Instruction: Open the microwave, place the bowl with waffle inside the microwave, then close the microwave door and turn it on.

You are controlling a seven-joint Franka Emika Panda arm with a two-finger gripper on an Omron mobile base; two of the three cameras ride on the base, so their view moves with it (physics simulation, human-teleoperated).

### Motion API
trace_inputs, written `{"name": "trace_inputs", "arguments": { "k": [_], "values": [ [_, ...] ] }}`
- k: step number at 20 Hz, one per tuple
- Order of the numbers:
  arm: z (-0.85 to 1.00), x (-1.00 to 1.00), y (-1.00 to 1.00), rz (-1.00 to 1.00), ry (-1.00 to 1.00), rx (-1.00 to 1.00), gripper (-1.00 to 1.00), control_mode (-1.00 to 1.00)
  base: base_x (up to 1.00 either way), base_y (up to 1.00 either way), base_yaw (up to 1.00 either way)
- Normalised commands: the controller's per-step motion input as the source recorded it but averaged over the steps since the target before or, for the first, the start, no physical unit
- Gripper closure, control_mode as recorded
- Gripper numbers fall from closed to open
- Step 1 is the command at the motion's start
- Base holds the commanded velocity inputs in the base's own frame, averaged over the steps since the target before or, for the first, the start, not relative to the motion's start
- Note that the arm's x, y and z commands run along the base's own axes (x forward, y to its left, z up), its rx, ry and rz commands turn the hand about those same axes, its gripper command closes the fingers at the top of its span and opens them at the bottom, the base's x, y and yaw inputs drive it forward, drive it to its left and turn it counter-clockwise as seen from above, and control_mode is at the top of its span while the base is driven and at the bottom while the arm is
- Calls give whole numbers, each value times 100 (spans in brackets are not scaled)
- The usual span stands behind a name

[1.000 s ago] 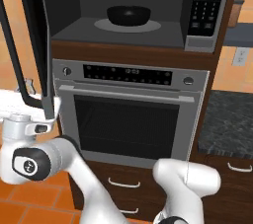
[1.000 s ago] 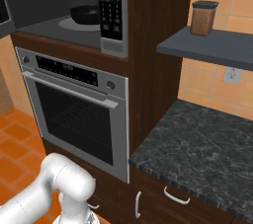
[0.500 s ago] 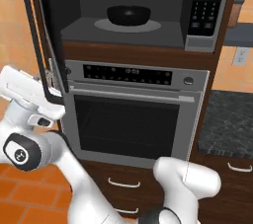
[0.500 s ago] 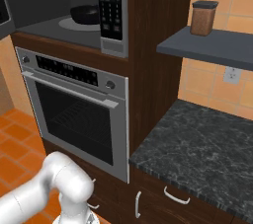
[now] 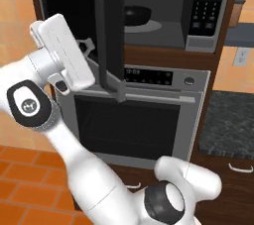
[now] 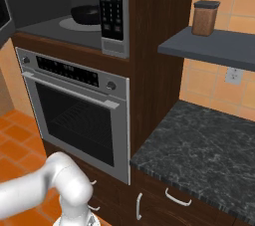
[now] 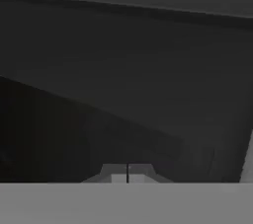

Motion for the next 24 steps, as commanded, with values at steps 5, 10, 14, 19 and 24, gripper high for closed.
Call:
{"name": "trace_inputs", "arguments": {
  "k": [5,10,14,19,24],
  "values": [
    [30,8,-100,0,0,54,100,-100,0,0,0],
    [-1,78,-100,2,4,39,100,-100,0,0,0],
    [-10,100,-100,7,4,30,100,-100,0,0,0],
    [-21,100,-99,13,0,26,100,-100,0,0,0],
    [-30,100,-82,21,-2,20,100,-100,0,0,0]
  ]
}}
